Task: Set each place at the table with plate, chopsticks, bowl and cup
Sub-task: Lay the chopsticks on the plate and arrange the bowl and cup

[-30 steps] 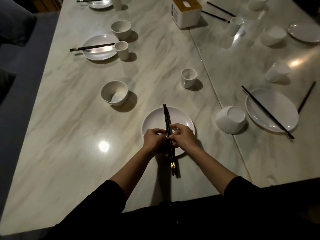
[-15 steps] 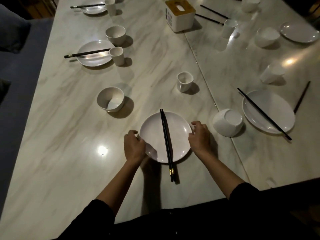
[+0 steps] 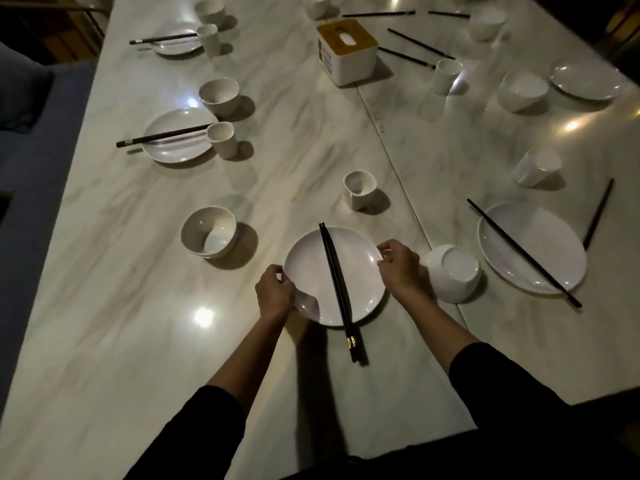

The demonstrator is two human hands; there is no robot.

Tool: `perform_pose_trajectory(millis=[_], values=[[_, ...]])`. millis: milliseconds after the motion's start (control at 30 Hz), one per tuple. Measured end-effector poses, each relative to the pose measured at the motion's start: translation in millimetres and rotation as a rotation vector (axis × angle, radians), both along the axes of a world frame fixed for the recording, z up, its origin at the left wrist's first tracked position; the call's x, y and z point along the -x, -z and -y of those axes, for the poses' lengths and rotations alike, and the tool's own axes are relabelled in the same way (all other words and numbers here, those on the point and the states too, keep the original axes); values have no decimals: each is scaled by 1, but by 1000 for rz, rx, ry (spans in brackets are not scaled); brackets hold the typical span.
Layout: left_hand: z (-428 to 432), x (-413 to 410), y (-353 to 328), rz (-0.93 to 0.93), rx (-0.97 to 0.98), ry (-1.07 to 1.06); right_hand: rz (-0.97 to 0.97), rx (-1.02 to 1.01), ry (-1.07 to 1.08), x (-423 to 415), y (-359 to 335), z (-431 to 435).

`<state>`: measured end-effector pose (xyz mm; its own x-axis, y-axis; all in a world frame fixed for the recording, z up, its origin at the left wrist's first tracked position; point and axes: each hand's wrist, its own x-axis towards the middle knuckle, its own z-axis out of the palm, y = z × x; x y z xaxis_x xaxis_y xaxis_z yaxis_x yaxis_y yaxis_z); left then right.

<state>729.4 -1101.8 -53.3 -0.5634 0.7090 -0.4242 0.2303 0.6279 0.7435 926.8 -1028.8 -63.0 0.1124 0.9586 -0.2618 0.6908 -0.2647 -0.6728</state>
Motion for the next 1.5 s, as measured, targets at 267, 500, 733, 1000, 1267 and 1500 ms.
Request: perform_pose_trajectory(millis=[267,500,733,1000,1267,1500], values=[[-32,-13,-3,24,20,-43,44,48,-129,-19,-1,-56],[-44,-19,-4,3,51,-54,-37,-36,-297,17,-17,-125],[-45,-21,-4,-18,78,-84,43,-23,-498,34,-26,-159],[-52,-43,-1,24,45,-113,-46,-38,-755,-23,-13,-179],[-56,-33,4,27,48,-140,-2,-62,-713,-12,-3,-174],[-52,-18,11,62,32,-142,-88,-49,-686,14,-1,-166]])
